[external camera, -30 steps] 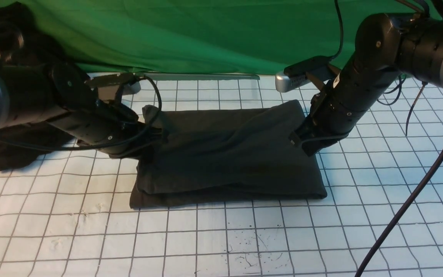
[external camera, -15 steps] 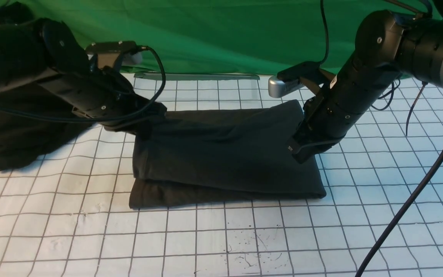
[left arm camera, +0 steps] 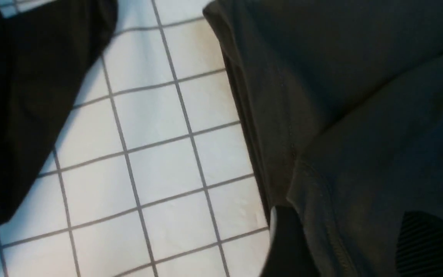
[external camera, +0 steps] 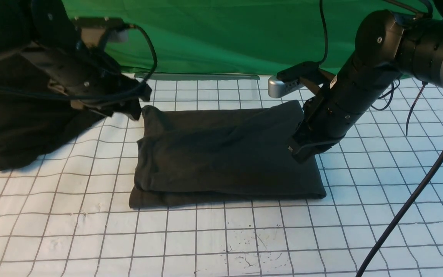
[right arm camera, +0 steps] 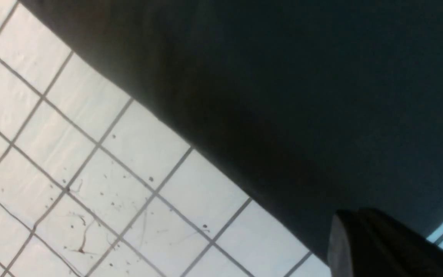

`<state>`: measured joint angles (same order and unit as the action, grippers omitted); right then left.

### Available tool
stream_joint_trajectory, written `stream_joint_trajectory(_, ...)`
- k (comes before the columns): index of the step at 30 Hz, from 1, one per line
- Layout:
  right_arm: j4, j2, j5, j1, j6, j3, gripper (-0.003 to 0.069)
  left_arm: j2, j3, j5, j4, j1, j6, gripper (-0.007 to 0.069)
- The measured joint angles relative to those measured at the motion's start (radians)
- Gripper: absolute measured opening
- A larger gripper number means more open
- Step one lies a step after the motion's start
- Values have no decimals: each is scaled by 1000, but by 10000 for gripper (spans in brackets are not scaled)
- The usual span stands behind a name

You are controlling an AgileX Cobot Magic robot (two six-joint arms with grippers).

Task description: Fold a long-sleeved shirt over a white checkered tablecloth.

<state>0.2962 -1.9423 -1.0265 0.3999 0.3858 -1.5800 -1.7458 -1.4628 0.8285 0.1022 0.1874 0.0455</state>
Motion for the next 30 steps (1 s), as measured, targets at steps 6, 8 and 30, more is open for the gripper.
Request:
stream_joint_trajectory(6, 2, 0, 5, 0, -2, 0, 0, -11, 4, 86, 129, 78, 74, 94)
stream_joint_trajectory(8, 2, 0, 5, 0, -2, 0, 0, -37, 20, 76, 160, 127, 96, 27)
stream_joint_trajectory(30, -38, -107, -52, 0, -132, 1, 0, -184, 13, 94, -5, 104, -21, 0)
